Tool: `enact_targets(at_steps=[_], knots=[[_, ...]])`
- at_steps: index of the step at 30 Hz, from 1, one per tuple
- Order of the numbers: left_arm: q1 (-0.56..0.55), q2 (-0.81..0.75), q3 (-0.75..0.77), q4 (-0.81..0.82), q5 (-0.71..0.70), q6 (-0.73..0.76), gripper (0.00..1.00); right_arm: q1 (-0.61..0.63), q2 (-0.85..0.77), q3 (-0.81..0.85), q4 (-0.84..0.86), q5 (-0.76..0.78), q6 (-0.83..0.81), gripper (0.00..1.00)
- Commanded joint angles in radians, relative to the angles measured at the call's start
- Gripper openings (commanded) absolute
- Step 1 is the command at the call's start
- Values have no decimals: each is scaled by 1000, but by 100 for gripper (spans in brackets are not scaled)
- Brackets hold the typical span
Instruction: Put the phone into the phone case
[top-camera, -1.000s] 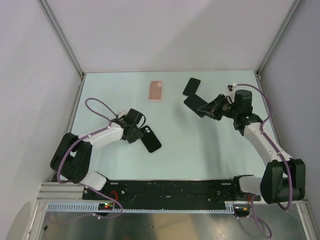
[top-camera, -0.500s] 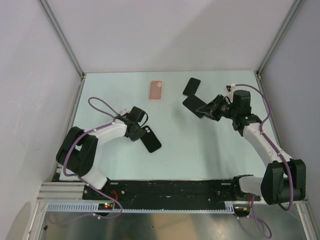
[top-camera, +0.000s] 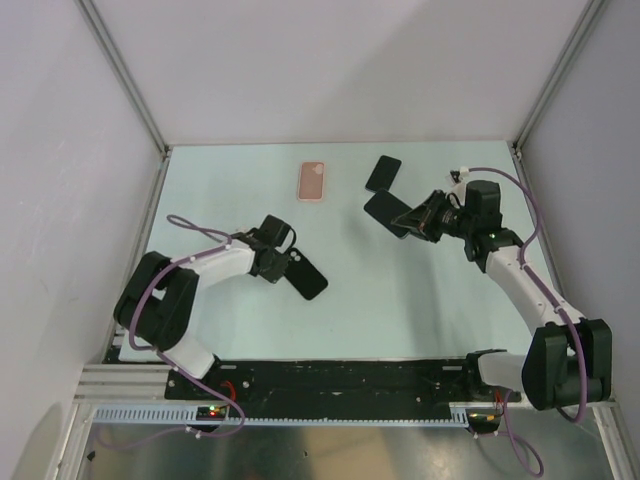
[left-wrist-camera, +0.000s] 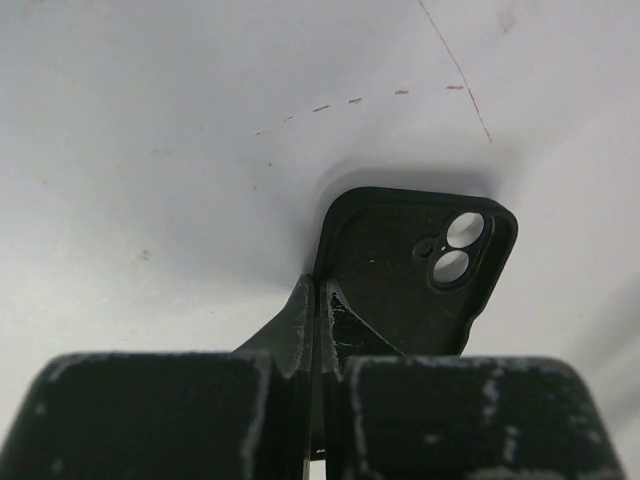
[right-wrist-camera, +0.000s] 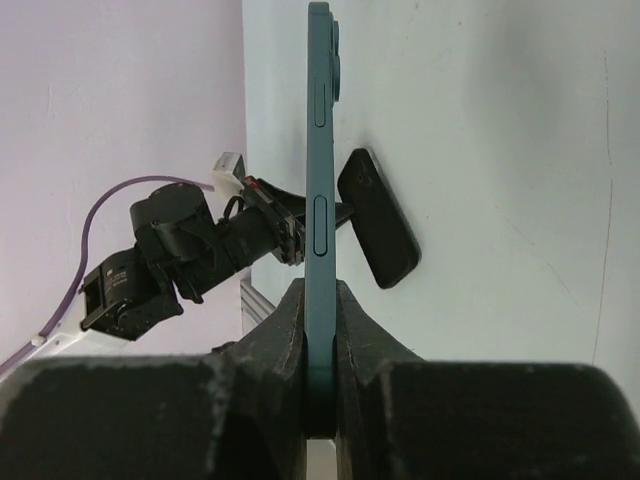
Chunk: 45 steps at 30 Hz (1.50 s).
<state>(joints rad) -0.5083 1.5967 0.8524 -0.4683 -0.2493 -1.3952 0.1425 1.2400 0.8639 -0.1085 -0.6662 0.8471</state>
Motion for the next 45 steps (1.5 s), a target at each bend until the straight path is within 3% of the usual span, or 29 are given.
enact_targets(at_steps=[1, 9, 11, 13, 15, 20, 22, 26, 32, 36, 45], knots=[[-34, 41, 31, 42, 44, -282, 0, 11, 23, 9, 32, -47, -56, 0], [-80, 32, 88, 39, 8, -356, 4, 83, 107, 10, 59, -79, -83, 0], [-84, 44, 93, 39, 18, -345, 16, 100, 134, 12, 76, -97, -82, 0], [-91, 40, 91, 38, 20, -335, 36, 111, 160, 14, 87, -109, -82, 0], [-95, 24, 85, 39, 10, -324, 49, 123, 182, 14, 92, -113, -82, 0], [-94, -59, 72, 24, -37, -207, 56, 160, 215, 14, 98, -103, -83, 0], [-83, -114, 64, 13, -73, -106, 55, 182, 226, 15, 98, -89, -86, 0], [37, -145, 121, -26, -51, 182, 43, 227, 259, 14, 138, -58, -74, 0], [183, 9, 248, -46, 85, 439, 13, 314, 300, 1, 215, 35, -12, 0], [175, 123, 319, -45, 169, 487, 2, 345, 346, -17, 309, 59, 42, 0], [120, 250, 384, -33, 224, 529, 0, 403, 470, -27, 460, 94, 113, 0]])
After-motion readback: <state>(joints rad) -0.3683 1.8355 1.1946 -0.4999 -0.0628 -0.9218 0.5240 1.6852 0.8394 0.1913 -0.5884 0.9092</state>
